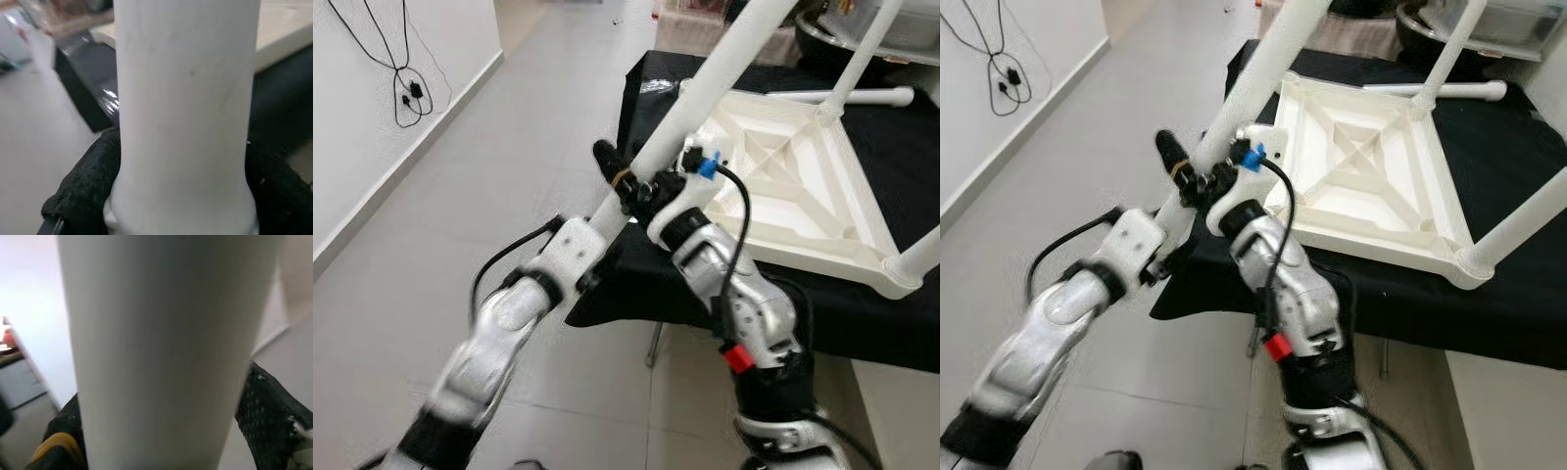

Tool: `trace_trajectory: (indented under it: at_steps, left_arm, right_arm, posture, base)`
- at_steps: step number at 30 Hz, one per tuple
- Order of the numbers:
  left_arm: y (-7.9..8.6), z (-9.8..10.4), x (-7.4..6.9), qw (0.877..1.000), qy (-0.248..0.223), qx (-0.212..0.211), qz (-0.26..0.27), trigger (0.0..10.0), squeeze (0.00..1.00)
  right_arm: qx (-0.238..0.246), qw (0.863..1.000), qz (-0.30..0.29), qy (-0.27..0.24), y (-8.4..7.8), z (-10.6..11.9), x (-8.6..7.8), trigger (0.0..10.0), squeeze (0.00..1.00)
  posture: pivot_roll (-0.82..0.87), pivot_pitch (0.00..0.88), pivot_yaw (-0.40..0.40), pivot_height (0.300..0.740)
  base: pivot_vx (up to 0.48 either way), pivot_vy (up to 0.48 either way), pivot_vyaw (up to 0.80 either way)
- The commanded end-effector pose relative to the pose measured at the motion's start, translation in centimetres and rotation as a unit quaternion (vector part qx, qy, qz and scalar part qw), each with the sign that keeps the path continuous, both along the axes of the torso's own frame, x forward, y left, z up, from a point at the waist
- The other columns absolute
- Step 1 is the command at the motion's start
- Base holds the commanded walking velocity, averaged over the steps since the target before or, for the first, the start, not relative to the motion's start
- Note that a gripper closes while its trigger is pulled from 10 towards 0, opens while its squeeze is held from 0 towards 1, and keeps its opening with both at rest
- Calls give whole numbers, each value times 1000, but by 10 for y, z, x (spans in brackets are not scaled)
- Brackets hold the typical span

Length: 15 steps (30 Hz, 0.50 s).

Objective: Building children table

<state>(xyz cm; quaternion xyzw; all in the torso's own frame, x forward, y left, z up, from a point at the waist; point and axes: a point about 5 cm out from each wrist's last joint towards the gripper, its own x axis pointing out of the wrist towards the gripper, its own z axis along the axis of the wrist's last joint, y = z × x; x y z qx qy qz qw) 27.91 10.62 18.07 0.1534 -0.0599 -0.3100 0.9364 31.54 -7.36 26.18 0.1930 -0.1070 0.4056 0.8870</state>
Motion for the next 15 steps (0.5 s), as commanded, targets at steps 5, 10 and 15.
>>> trace_trajectory:
  at_steps: [5,10,15]
  left_arm:
    - [0,4,-30,991,72,-52,-96,10000,0]
    - [5,0,-50,979,128,-75,-140,10000,0]
    - [5,-5,-76,950,211,-110,-203,10000,0]
  right_arm:
    - [-26,980,197,-8,-3,-6,-16,10000,0]
    - [-68,950,305,-11,-11,-13,-28,10000,0]
    - [-101,928,359,-13,-18,-19,-32,10000,0]
  posture:
    - [138,115,-91,740]
    - [143,114,-92,740]
    - [139,112,-91,740]
  base:
    - [0,0,0]
    - [0,0,0]
    - [0,0,0]
